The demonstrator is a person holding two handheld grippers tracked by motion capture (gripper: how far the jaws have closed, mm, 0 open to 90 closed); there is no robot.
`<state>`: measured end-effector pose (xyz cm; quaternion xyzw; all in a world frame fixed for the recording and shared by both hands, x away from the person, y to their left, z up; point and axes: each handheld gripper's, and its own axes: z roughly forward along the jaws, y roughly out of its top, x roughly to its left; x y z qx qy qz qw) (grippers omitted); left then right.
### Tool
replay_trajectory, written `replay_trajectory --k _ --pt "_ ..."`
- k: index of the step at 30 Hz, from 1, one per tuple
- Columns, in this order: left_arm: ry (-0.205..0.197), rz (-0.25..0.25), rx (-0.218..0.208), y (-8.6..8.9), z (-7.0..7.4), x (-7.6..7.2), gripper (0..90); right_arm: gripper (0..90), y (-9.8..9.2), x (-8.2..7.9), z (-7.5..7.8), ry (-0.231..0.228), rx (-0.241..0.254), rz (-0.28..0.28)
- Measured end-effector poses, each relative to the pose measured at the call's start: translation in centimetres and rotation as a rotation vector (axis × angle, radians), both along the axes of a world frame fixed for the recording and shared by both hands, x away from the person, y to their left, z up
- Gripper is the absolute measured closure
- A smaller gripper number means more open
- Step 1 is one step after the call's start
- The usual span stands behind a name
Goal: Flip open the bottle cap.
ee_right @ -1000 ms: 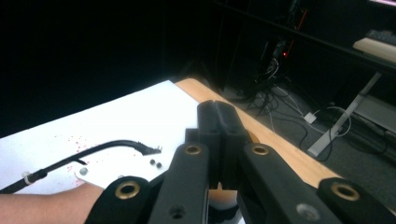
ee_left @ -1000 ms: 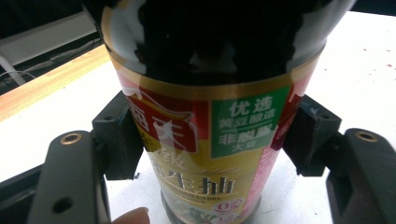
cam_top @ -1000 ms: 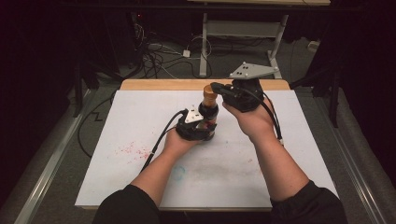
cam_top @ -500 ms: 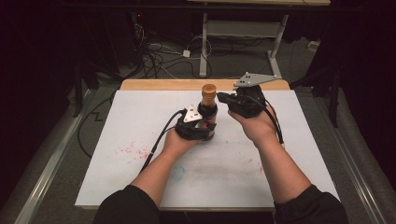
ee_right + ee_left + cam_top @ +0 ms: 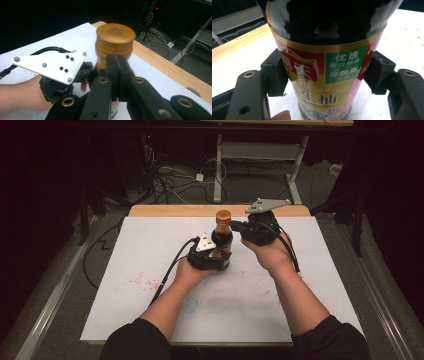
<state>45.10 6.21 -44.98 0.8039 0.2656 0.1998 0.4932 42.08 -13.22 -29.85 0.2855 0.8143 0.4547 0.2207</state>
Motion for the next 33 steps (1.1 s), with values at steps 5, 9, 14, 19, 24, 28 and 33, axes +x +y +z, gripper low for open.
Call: replay_trajectory --k 5,9,14,19,24,28,33 --pt "-0.001 0.000 0.000 0.03 -0.03 0.00 29.1 90.0 0.08 0.12 0.12 0.000 -0.002 -0.002" --pt "-0.001 0.002 0.000 0.02 -0.03 -0.02 29.1 90.0 0.22 0.11 0.33 -0.002 -0.010 0.000" --pt "0.003 0.002 -0.005 0.10 -0.05 0.03 29.1 90.0 0.34 0.16 0.27 -0.003 -0.004 -0.001" --pt "0.002 0.001 -0.009 0.15 -0.11 0.03 29.0 90.0 0.41 0.22 0.26 -0.006 0.007 -0.004" --pt "0.001 0.001 -0.008 0.14 -0.13 0.02 28.9 90.0 0.34 0.30 0.29 -0.012 0.019 -0.004" --pt "0.003 0.002 -0.015 0.21 -0.16 0.07 28.9 90.0 0.49 0.38 0.32 -0.014 0.023 -0.003" --pt "0.004 0.002 -0.015 0.23 -0.17 0.08 28.9 90.0 0.57 0.41 0.36 -0.020 0.029 -0.005"
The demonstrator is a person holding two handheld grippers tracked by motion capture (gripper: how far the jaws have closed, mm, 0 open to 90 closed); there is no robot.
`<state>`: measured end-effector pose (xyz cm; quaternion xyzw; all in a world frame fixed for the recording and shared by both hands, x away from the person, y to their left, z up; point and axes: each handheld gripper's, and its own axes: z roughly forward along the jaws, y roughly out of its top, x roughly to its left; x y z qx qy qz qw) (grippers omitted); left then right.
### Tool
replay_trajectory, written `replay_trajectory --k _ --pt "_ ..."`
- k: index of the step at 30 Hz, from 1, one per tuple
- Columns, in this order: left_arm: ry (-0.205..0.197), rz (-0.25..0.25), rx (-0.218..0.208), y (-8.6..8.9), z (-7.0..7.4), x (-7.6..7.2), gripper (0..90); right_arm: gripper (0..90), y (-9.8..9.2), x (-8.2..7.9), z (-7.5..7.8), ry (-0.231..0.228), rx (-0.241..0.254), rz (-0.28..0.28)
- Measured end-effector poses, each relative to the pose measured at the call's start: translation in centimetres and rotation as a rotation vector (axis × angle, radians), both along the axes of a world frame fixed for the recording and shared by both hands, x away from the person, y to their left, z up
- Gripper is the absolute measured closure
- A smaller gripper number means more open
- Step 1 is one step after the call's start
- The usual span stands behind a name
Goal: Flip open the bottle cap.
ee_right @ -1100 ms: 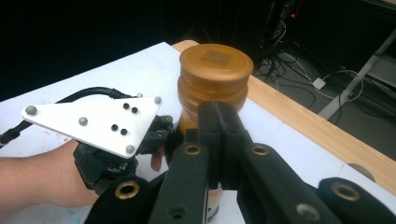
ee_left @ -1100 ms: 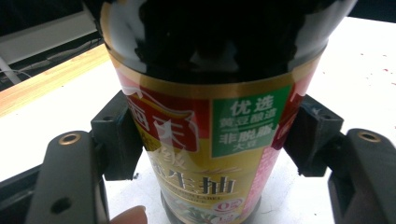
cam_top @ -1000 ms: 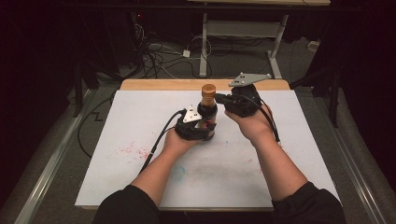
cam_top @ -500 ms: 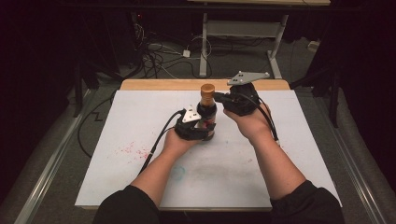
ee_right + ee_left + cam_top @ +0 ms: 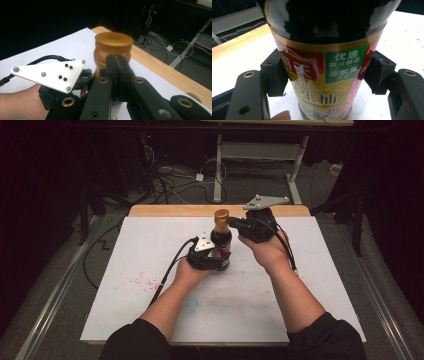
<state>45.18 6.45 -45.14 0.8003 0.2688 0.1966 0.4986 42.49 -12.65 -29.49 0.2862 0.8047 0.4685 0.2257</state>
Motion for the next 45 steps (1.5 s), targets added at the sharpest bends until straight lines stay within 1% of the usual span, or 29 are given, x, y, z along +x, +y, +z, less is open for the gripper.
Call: replay_trajectory --k 12,26,29,35,40,45 --pt "0.001 0.001 -0.010 0.0 -0.1 0.0 28.9 90.0 0.1 0.1 0.1 -0.003 0.014 -0.001" --pt "0.002 0.004 -0.014 0.1 -0.1 0.0 28.9 90.0 0.4 0.4 0.9 -0.014 0.017 0.000" --pt "0.006 0.004 -0.014 0.1 -0.1 0.0 28.8 90.0 0.7 0.6 1.1 -0.017 0.008 0.002" --pt "0.001 0.004 -0.012 0.0 -0.1 0.0 28.8 90.0 0.9 0.8 1.6 -0.025 0.011 0.002" --pt "0.002 0.004 -0.008 0.1 0.0 0.0 28.7 90.0 1.7 1.2 1.9 -0.032 0.005 0.008" --pt "0.000 0.004 -0.007 0.0 0.0 -0.1 28.7 90.0 2.2 1.5 2.2 -0.037 0.010 0.010"
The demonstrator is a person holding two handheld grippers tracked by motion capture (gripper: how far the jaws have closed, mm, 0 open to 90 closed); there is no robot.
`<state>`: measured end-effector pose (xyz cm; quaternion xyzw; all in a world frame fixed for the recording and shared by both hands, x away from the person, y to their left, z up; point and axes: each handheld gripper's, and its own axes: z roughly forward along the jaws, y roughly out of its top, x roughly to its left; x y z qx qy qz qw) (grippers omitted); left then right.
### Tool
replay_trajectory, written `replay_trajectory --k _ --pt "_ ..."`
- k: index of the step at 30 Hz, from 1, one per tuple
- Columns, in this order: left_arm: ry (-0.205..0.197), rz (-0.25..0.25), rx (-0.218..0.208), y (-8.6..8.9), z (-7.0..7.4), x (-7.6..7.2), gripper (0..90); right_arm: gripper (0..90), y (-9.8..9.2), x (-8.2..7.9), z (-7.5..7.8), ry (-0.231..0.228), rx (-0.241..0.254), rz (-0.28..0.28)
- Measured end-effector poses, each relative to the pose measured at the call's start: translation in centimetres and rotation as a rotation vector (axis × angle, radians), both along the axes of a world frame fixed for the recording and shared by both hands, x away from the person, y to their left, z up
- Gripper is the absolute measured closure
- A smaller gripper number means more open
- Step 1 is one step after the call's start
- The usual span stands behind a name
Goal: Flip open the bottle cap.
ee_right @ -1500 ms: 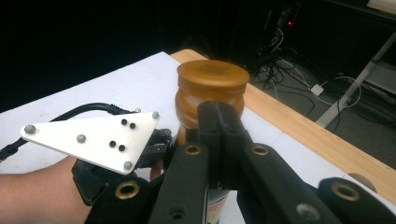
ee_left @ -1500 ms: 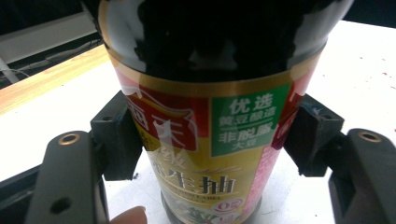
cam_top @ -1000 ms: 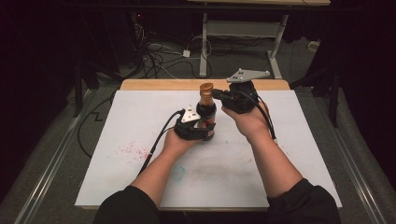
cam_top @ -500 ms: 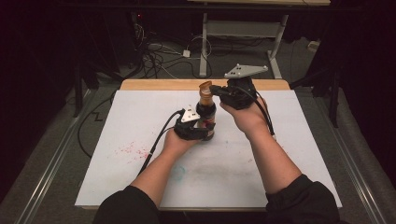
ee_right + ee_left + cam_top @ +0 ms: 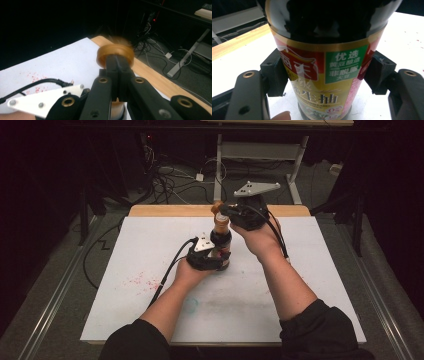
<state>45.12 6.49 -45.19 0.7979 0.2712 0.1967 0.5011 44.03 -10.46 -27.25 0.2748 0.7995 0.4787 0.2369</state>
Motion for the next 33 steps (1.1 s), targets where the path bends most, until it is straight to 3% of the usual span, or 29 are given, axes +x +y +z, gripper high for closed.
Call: replay_trajectory --k 14,22,33 --pt "0.001 -0.003 -0.011 0.1 -0.1 0.0 28.5 90.0 1.2 1.2 0.2 0.006 0.010 0.008" --pt "-0.001 -0.003 -0.014 0.1 -0.2 0.0 28.2 90.0 -0.3 0.3 0.6 -0.008 0.025 0.002" --pt "0.003 0.000 -0.018 0.1 -0.1 0.0 28.0 90.0 -3.3 -1.0 -0.3 -0.017 0.048 -0.030"
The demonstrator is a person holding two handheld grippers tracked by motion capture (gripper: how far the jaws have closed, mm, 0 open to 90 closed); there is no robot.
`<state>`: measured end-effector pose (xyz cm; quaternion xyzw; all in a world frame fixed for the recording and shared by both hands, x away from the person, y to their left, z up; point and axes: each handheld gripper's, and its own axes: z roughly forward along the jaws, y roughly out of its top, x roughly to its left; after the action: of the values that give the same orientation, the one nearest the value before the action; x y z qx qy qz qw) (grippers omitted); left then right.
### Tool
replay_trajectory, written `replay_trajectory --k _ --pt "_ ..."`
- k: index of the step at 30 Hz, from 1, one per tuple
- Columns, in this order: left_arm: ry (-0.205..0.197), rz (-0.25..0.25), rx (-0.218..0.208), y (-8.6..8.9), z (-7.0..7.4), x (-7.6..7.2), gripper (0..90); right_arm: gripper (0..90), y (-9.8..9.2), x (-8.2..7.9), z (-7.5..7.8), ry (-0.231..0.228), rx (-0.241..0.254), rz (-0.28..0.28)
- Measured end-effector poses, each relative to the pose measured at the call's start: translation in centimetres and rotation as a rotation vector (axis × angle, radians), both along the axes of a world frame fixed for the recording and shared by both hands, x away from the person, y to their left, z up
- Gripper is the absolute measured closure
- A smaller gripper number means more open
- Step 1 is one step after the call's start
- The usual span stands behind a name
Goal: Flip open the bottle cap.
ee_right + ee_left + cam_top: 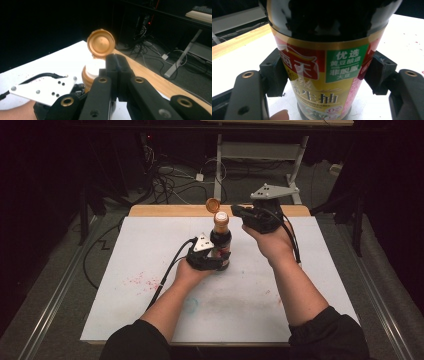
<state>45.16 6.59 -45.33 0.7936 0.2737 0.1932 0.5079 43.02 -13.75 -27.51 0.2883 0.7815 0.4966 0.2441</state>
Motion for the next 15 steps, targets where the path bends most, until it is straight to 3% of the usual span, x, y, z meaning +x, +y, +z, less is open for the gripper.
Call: replay_trajectory --k 8,11,12,15 --pt "0.007 0.000 0.007 0.0 0.1 -0.1 27.8 90.0 -1.2 -0.1 -2.5 0.025 -0.006 -0.014" --pt "0.008 0.002 0.003 0.0 0.1 -0.1 27.7 90.0 -1.7 -0.1 -4.7 0.056 -0.014 -0.021" --pt "0.008 0.002 0.003 0.0 0.1 -0.1 27.7 90.0 -1.7 -0.1 -4.7 0.056 -0.014 -0.021" --pt "0.007 0.004 0.006 0.0 0.1 -0.1 27.5 90.0 -2.1 -0.1 -7.5 0.089 -0.014 -0.030"
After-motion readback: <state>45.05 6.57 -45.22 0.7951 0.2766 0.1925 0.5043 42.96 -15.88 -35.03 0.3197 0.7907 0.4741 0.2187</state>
